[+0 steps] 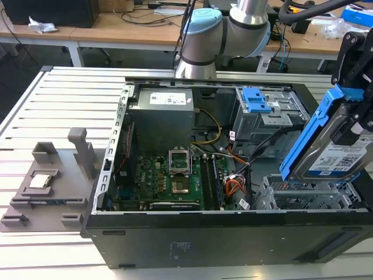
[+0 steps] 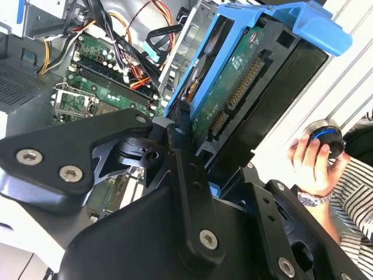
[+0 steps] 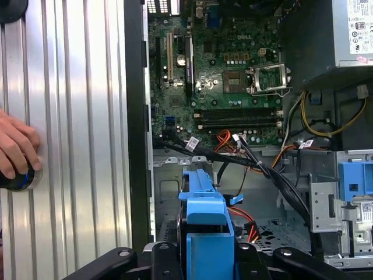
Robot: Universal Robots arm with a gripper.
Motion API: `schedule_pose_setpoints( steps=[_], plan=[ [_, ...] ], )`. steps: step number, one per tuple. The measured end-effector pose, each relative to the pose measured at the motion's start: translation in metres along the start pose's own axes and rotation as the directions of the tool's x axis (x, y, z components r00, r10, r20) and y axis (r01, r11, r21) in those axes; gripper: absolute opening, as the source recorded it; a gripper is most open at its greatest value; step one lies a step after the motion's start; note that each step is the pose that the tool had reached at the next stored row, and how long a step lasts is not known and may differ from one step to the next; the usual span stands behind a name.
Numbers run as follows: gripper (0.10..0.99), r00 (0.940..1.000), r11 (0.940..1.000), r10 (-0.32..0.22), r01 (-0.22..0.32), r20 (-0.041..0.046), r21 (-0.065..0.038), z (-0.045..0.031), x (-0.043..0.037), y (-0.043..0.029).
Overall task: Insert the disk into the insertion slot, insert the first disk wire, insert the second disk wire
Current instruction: 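Insert the disk into the insertion slot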
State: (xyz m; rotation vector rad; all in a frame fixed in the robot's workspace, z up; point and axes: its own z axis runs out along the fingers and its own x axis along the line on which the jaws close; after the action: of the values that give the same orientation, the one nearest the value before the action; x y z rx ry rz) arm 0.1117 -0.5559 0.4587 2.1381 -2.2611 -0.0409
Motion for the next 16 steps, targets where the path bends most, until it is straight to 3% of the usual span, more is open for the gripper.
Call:
schedule_pose_setpoints(
  steps=[16],
  plan=[
    [0.361,1.0,1.0,0.0,0.0,0.0,0.0,0.0092,0.0,0.0007]
  ],
)
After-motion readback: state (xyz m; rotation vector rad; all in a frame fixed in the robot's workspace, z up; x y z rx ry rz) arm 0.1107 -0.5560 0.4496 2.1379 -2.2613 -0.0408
